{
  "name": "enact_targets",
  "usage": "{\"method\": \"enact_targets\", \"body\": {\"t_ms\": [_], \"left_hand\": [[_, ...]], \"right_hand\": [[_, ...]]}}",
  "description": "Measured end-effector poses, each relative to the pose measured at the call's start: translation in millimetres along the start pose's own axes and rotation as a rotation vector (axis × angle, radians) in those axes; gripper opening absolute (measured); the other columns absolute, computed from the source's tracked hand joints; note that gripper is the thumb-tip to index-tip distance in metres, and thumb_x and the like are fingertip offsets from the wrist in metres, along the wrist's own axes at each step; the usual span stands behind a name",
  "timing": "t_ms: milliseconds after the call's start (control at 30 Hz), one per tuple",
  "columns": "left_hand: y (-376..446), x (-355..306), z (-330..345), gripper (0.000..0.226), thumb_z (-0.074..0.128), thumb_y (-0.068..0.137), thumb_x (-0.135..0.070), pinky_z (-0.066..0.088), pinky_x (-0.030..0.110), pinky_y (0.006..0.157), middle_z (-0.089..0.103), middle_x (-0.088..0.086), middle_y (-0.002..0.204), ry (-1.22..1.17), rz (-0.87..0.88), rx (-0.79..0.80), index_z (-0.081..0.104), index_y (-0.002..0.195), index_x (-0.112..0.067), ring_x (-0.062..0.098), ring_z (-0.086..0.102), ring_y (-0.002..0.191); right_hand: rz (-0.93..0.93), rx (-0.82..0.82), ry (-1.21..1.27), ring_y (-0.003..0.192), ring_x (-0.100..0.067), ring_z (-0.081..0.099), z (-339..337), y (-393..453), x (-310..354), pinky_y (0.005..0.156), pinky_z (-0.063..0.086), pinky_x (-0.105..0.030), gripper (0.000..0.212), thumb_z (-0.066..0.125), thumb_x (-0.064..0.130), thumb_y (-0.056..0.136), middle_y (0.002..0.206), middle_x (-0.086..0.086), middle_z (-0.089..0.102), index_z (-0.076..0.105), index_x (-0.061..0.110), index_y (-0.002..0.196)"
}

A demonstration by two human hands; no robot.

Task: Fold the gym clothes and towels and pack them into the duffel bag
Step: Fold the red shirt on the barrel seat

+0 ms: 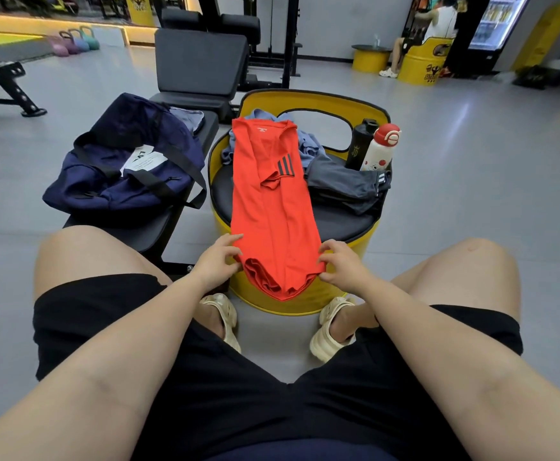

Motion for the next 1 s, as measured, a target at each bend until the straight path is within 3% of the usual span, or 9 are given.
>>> {"method": "enact_targets", "body": {"t_ms": [67,167,333,400,467,600,767,900,1000], "left_hand": [[-1.4,-2.4,-0.8,0.008,0.067,0.085,-0.011,0.037,0.031,0.103,0.061,0.002,0.125,-0.033,-0.019,0.065,0.070,0.091,-0.014,0.019,0.050,0.123],[-4.8,-6.9,-4.1,0.026,0.061,0.088,-0.006,0.043,0.025,0.081,0.068,-0.006,0.081,-0.065,-0.037,0.165,0.064,0.075,-0.029,0.005,0.061,0.078],[2.2,-12.3,-15.8,0.016,0.061,0.091,-0.011,0.043,0.021,0.086,0.067,-0.012,0.082,-0.108,-0.062,0.201,0.072,0.099,-0.020,0.003,0.061,0.082],[8.3,-12.3,-20.9,0.016,0.061,0.091,-0.013,0.044,0.023,0.084,0.068,-0.003,0.087,-0.172,-0.088,0.141,0.072,0.103,-0.015,0.009,0.060,0.084],[15.7,-13.3,-24.7,0.017,0.061,0.092,-0.016,0.050,0.030,0.083,0.068,0.004,0.091,-0.302,-0.114,0.072,0.070,0.105,-0.015,0.014,0.061,0.086],[35.3,-18.3,-23.4,0.019,0.056,0.095,-0.017,0.046,0.022,0.070,0.064,-0.006,0.082,-0.399,-0.107,0.027,0.066,0.111,-0.017,0.003,0.056,0.074],[60.4,-10.2,-22.4,0.024,0.050,0.097,-0.015,0.043,0.022,0.073,0.061,-0.002,0.092,-0.742,-0.250,-0.101,0.059,0.120,-0.015,0.012,0.055,0.084],[85.9,1.5,-24.4,0.025,0.050,0.098,-0.018,0.045,0.029,0.083,0.061,0.007,0.111,-0.749,-0.288,-0.156,0.058,0.122,-0.018,0.016,0.055,0.098],[105.8,9.9,-26.2,0.024,0.048,0.098,-0.017,0.046,0.023,0.068,0.061,-0.001,0.101,-0.814,-0.380,-0.156,0.055,0.120,-0.023,0.014,0.056,0.088]], "right_hand": [[0.016,-0.025,0.116,0.106,-0.019,0.049,-7.6,-1.5,2.5,0.096,0.037,-0.029,0.014,0.069,0.014,0.080,0.107,-0.005,0.061,0.068,0.001,0.086],[0.127,0.028,0.234,0.069,-0.014,0.047,-14.2,-4.3,2.5,0.068,0.037,-0.031,0.014,0.064,0.023,0.082,0.065,0.005,0.054,0.062,0.010,0.076],[0.245,-0.056,0.397,0.057,-0.003,0.045,-17.5,3.3,-9.3,0.058,0.037,-0.024,0.015,0.063,0.025,0.087,0.056,0.012,0.051,0.061,0.030,0.073],[0.267,-0.080,0.449,0.056,-0.005,0.046,-19.5,9.7,-9.7,0.057,0.037,-0.024,0.022,0.063,0.026,0.090,0.055,0.011,0.051,0.058,0.035,0.070],[0.275,-0.119,0.520,0.060,-0.010,0.049,-22.7,17.2,-10.6,0.059,0.039,-0.027,0.019,0.062,0.026,0.091,0.060,0.007,0.056,0.061,0.034,0.074],[0.294,-0.208,0.640,0.086,-0.014,0.060,-29.5,36.9,-18.6,0.073,0.046,-0.031,0.014,0.060,0.021,0.093,0.090,0.001,0.068,0.065,0.032,0.086],[0.357,-0.253,0.810,0.092,-0.019,0.063,-29.2,69.1,-33.4,0.086,0.052,-0.043,0.014,0.059,0.018,0.094,0.091,0.001,0.069,0.069,0.028,0.098],[0.404,-0.290,0.797,0.094,-0.020,0.062,-20.8,97.2,-50.5,0.091,0.047,-0.043,0.013,0.058,0.020,0.094,0.092,-0.003,0.069,0.068,0.023,0.101],[0.444,-0.303,0.865,0.086,-0.015,0.057,-20.3,116.6,-57.1,0.082,0.045,-0.036,0.013,0.054,0.014,0.094,0.088,-0.001,0.064,0.066,0.019,0.094]]}}
Point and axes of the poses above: each hand's wrist, its own y-axis towards the middle knuckle, its own z-axis out of the palm, x = y × z, the point moved 4 cm from there along y, towards the middle knuckle
